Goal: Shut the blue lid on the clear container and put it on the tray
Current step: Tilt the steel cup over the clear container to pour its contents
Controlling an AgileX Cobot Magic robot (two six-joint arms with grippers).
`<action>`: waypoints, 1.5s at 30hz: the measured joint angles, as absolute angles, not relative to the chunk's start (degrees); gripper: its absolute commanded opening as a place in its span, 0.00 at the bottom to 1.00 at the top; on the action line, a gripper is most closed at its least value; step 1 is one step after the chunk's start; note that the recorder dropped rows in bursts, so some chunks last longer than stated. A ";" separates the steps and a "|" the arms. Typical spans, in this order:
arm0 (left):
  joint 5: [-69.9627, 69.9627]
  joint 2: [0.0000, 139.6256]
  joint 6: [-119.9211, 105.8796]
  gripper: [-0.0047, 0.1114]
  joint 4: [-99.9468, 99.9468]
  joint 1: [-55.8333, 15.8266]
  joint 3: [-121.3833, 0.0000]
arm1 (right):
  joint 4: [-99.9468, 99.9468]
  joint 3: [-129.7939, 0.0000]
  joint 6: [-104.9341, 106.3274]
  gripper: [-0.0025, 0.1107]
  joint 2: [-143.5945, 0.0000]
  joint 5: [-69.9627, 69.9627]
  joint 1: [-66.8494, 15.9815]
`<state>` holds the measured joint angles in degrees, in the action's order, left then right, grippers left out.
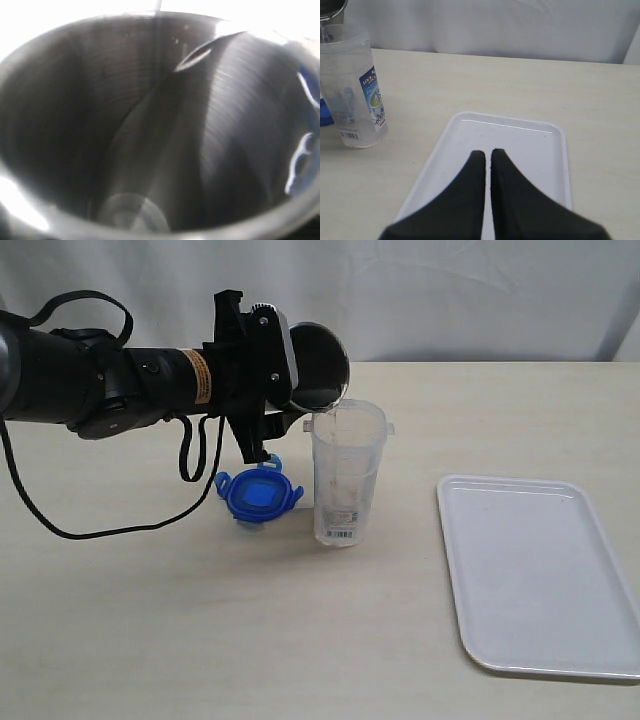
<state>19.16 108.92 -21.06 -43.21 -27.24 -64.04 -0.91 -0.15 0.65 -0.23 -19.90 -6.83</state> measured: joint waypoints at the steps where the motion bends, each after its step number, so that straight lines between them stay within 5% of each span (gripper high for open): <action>1: 19.16 108.92 -21.06 0.04 -43.21 -27.24 -64.04 | -0.91 -0.15 0.65 0.06 -0.23 -19.90 -6.83; 45: 19.16 108.92 -23.82 0.04 -42.86 -27.24 -64.04 | -0.91 -0.15 0.65 0.06 -0.23 -19.90 -6.83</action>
<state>19.16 108.92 -23.82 -42.86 -27.24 -64.04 -0.91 -0.15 0.65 -0.23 -19.90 -6.83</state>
